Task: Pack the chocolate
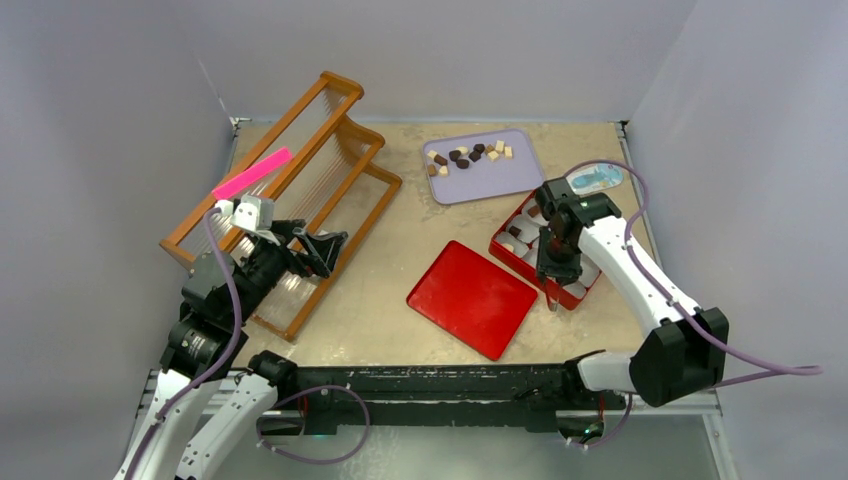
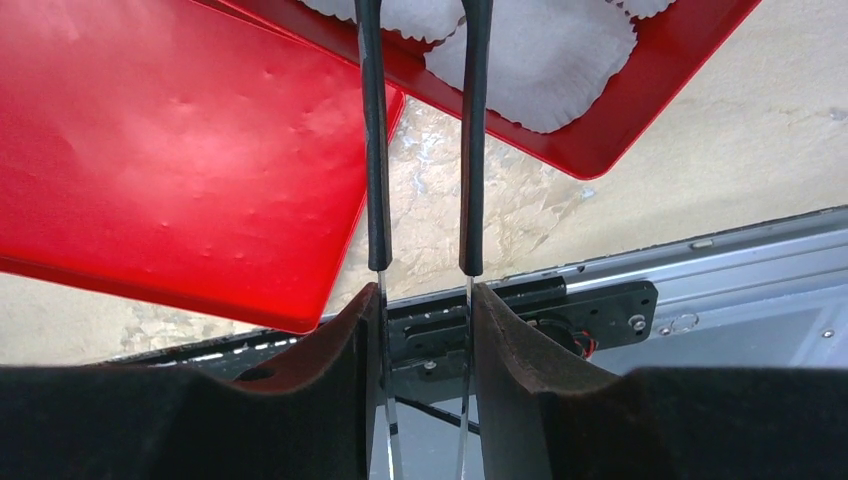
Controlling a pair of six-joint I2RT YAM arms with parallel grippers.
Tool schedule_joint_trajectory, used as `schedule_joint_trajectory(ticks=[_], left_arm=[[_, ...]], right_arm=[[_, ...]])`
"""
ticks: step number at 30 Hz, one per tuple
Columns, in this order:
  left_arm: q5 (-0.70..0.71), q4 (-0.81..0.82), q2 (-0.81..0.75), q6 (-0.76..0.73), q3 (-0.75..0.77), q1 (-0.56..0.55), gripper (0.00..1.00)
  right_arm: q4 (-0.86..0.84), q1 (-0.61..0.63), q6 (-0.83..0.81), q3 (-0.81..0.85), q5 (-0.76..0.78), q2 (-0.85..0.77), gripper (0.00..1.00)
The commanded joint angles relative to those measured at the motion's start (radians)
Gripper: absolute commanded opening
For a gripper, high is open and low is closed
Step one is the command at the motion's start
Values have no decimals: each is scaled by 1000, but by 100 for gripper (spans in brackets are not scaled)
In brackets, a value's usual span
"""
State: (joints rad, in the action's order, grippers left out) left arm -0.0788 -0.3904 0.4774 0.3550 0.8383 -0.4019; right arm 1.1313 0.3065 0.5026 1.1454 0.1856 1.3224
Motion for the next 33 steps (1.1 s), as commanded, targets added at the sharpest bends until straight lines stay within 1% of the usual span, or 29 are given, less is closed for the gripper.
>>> schedule_joint_trajectory(ticks=[1,6,11,14,16,23,29,33], left_arm=[[-5,11,3,-11,3,-6,98],[-8,13,7,-11,2,-6,97],[-6,13,8,-11,1,-6,98],[-4,13,10,-12,2,-6,97],[-5,12,13,-13,2,-6,97],[-3,11,17,-13,1,-6,98],[6,8,17,-14,0,-6,98],[5,8,16,-16,2,-6,98]], right_arm=[[25,-1,23,72,29,-24,38],[-2,-1,2,135,35,-35,38],[-120,-1,-66,192,30,-7,37],[-229,-1,-127,197,-7,7,38],[-271,-1,-161,212,-16,29,38],[-342,0,-288,335,19,189,39],[-332,-3,-390,478,81,340,38],[-357,-32,-437,540,66,440,39]])
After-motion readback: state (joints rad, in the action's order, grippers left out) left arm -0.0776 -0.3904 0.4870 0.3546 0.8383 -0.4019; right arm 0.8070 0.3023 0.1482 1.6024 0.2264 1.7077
